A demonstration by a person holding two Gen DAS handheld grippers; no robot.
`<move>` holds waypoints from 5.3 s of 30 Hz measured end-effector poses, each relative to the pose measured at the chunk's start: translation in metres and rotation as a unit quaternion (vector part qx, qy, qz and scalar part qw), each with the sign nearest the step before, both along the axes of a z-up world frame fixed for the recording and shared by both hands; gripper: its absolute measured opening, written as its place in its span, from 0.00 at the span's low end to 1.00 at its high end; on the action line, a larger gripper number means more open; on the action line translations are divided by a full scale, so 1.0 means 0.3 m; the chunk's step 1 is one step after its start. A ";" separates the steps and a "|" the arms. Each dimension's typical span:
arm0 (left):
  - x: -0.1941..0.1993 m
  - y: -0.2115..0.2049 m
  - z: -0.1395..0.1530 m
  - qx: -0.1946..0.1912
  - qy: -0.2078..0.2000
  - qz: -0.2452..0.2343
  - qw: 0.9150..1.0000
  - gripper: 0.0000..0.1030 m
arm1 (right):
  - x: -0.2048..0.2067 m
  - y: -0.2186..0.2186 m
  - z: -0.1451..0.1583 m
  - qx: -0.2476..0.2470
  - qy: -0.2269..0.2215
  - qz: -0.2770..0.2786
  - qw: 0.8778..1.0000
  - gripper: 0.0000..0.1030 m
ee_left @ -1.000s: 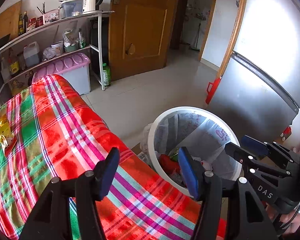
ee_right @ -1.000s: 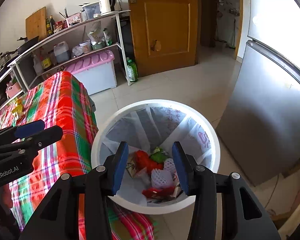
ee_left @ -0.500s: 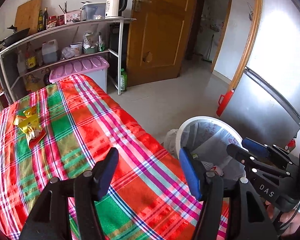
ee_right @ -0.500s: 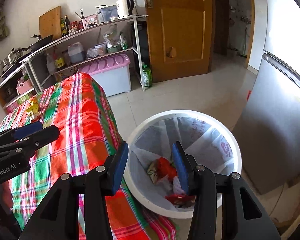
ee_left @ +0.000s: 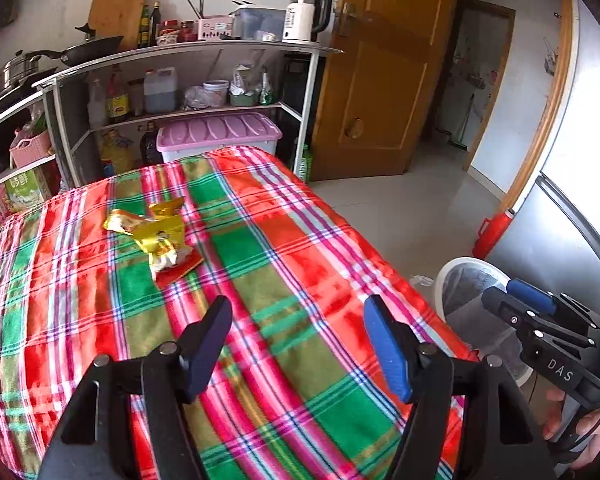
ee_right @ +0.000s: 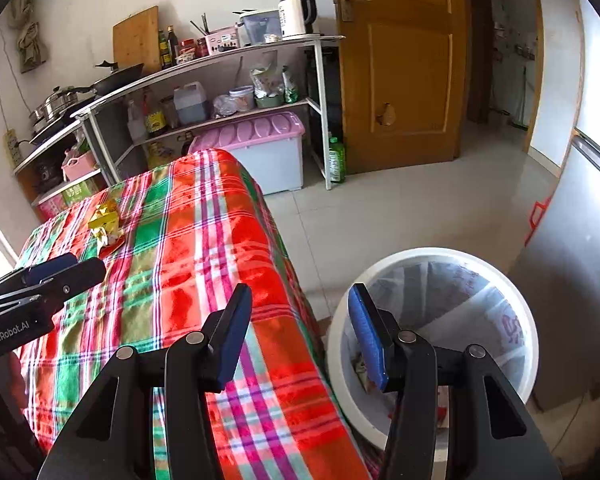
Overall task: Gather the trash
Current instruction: 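Move both tools back over the table toward the remaining gold wrappers, then grasp the gold wrapper with the left tool while the right tool grasps the yellow snack bag, then carry the gold wrapper and yellow snack bag over the white bin with both tools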
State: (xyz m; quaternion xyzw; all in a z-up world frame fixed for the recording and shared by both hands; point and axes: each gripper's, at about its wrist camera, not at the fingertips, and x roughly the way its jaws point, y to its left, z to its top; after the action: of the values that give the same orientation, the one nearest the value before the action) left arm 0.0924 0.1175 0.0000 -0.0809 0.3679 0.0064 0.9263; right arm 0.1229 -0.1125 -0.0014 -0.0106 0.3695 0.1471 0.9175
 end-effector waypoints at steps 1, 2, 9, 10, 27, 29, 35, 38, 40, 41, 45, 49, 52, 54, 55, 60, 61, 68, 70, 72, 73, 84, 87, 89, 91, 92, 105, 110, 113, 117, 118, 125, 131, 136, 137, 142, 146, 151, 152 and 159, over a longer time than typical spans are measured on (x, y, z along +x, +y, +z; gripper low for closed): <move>-0.001 0.029 -0.001 0.000 0.000 0.006 1.000 0.68 | 0.006 0.026 -0.001 -0.001 0.000 0.008 1.000 0.50; -0.002 0.058 -0.003 -0.001 0.001 0.011 1.000 0.68 | 0.011 0.051 -0.002 -0.001 -0.001 0.015 1.000 0.50; -0.002 0.256 -0.014 -0.002 0.007 0.053 0.999 0.69 | 0.050 0.232 -0.006 0.000 0.002 0.066 0.998 0.50; -0.002 0.285 -0.014 -0.004 0.007 0.059 0.998 0.69 | 0.056 0.259 -0.006 -0.001 0.004 0.073 0.997 0.50; 0.095 0.572 -0.036 0.016 0.020 0.099 0.995 0.72 | 0.204 0.701 -0.079 -0.002 0.049 0.194 0.980 0.50; 0.110 0.592 -0.050 0.009 0.025 0.098 0.995 0.72 | 0.215 0.743 -0.097 -0.004 0.054 0.203 0.978 0.50; 0.158 0.633 -0.087 0.006 0.036 0.101 0.994 0.72 | 0.234 0.849 -0.130 -0.011 0.048 0.239 0.970 0.50; 0.174 0.648 -0.099 0.001 0.040 0.102 0.994 0.72 | 0.259 0.885 -0.150 0.000 0.060 0.251 0.966 0.50; 0.184 0.662 -0.104 -0.005 0.040 0.103 0.994 0.72 | 0.279 0.912 -0.172 -0.005 0.073 0.257 0.964 0.50; 0.190 0.665 -0.105 -0.002 0.040 0.104 0.994 0.72 | 0.287 0.924 -0.182 -0.011 0.075 0.258 0.963 0.51; 0.206 0.666 -0.119 0.000 0.043 0.096 0.994 0.73 | 0.314 0.956 -0.216 -0.025 0.084 0.255 0.963 0.51; 0.218 0.669 -0.131 -0.006 0.046 0.095 0.994 0.73 | 0.318 0.967 -0.224 -0.041 0.080 0.253 0.963 0.51; 0.232 0.665 -0.134 -0.006 0.047 0.091 0.995 0.73 | 0.316 0.960 -0.226 -0.042 0.079 0.253 0.963 0.49; 0.242 0.661 -0.140 -0.006 0.050 0.088 0.995 0.73 | 0.316 0.952 -0.225 -0.043 0.076 0.246 0.965 0.41; 0.247 0.659 -0.143 -0.007 0.050 0.087 0.995 0.73 | 0.317 0.945 -0.223 -0.038 0.078 0.244 0.966 0.40; 0.279 0.646 -0.159 -0.005 0.055 0.077 0.995 0.74 | 0.323 0.913 -0.217 -0.039 0.075 0.233 0.969 0.33; 0.287 0.645 -0.164 -0.006 0.056 0.077 0.995 0.74 | 0.324 0.906 -0.216 -0.041 0.074 0.231 0.969 0.32; 0.326 0.618 -0.189 0.002 0.065 0.071 0.995 0.74 | 0.335 0.879 -0.216 -0.037 0.076 0.218 0.972 0.32; 0.337 0.618 -0.196 0.001 0.067 0.068 0.995 0.74 | 0.337 0.880 -0.216 -0.035 0.076 0.219 0.972 0.32; 0.345 0.615 -0.206 0.007 0.071 0.069 0.995 0.74 | 0.336 0.881 -0.216 -0.036 0.076 0.218 0.972 0.32; 0.349 0.613 -0.212 0.010 0.073 0.070 0.995 0.74 | 0.336 0.881 -0.215 -0.036 0.076 0.218 0.972 0.32; 0.360 0.596 -0.221 0.046 0.076 0.074 0.993 0.47 | 0.338 0.885 -0.214 -0.035 0.077 0.216 0.973 0.32; 0.355 0.595 -0.219 0.052 0.074 0.074 0.993 0.36 | 0.337 0.884 -0.215 -0.036 0.076 0.216 0.973 0.32; 0.352 0.599 -0.216 0.051 0.073 0.075 0.993 0.27 | 0.336 0.885 -0.215 -0.036 0.076 0.216 0.973 0.32; 0.347 0.600 -0.215 0.054 0.073 0.077 0.993 0.19 | 0.335 0.885 -0.215 -0.037 0.075 0.216 0.973 0.32; 0.344 0.599 -0.215 0.057 0.073 0.078 0.993 0.19 | 0.333 0.885 -0.216 -0.038 0.074 0.215 0.973 0.32; 0.254 0.587 -0.156 0.018 0.053 0.079 0.995 0.16 | 0.298 0.849 -0.184 -0.025 0.063 0.202 0.977 0.32; 0.217 0.550 -0.118 0.008 0.041 0.068 0.997 0.15 | 0.263 0.807 -0.150 -0.017 0.052 0.194 0.979 0.32; 0.191 0.513 -0.088 0.002 0.029 0.058 0.998 0.14 | 0.241 0.769 -0.128 -0.013 0.045 0.188 0.981 0.32; 0.158 0.460 -0.062 -0.009 0.020 0.039 0.999 0.11 | 0.207 0.708 -0.092 -0.008 0.035 0.178 0.983 0.32; 0.148 0.447 -0.057 -0.010 0.018 0.037 0.999 0.11 | 0.199 0.689 -0.084 -0.006 0.032 0.175 0.984 0.32; 0.103 0.365 -0.011 -0.019 -0.001 0.024 1.000 0.06 | 0.157 0.566 -0.036 0.007 0.018 0.146 0.989 0.32; 0.074 0.310 0.022 -0.026 -0.016 0.005 1.000 0.05 | 0.130 0.504 -0.012 0.013 0.009 0.136 0.991 0.32; 0.070 0.258 0.047 -0.036 -0.026 -0.008 0.999 0.05 | 0.101 0.456 0.004 0.017 0.001 0.128 0.992 0.32; 0.072 0.246 0.051 -0.038 -0.027 -0.011 0.999 0.05 | 0.096 0.439 0.010 0.018 -0.001 0.125 0.992 0.32; 0.089 0.142 0.063 -0.032 -0.032 -0.038 0.998 0.05 | 0.078 0.331 0.026 0.018 -0.007 0.098 0.995 0.32; 0.107 0.033 0.068 -0.027 -0.031 -0.069 0.997 0.05 | 0.065 0.220 0.032 0.016 -0.009 0.069 0.997 0.32; 0.118 -0.112 0.075 -0.026 -0.034 -0.109 0.993 0.05 | 0.046 0.073 0.046 0.017 -0.012 0.032 0.999 0.32; 0.121 -0.140 0.076 -0.026 -0.033 -0.115 0.992 0.05 | 0.041 0.040 0.046 0.017 -0.012 0.024 1.000 0.32; 0.147 -0.330 0.061 -0.036 -0.021 -0.157 0.987 0.05 | 0.012 -0.151 0.027 0.005 -0.005 -0.022 1.000 0.32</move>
State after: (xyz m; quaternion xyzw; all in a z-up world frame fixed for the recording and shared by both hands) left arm 0.1366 0.0186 0.0185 -0.0557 0.3560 -0.1541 0.9200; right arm 0.1265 -0.1578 0.0068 0.0014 0.3639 0.1290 0.9225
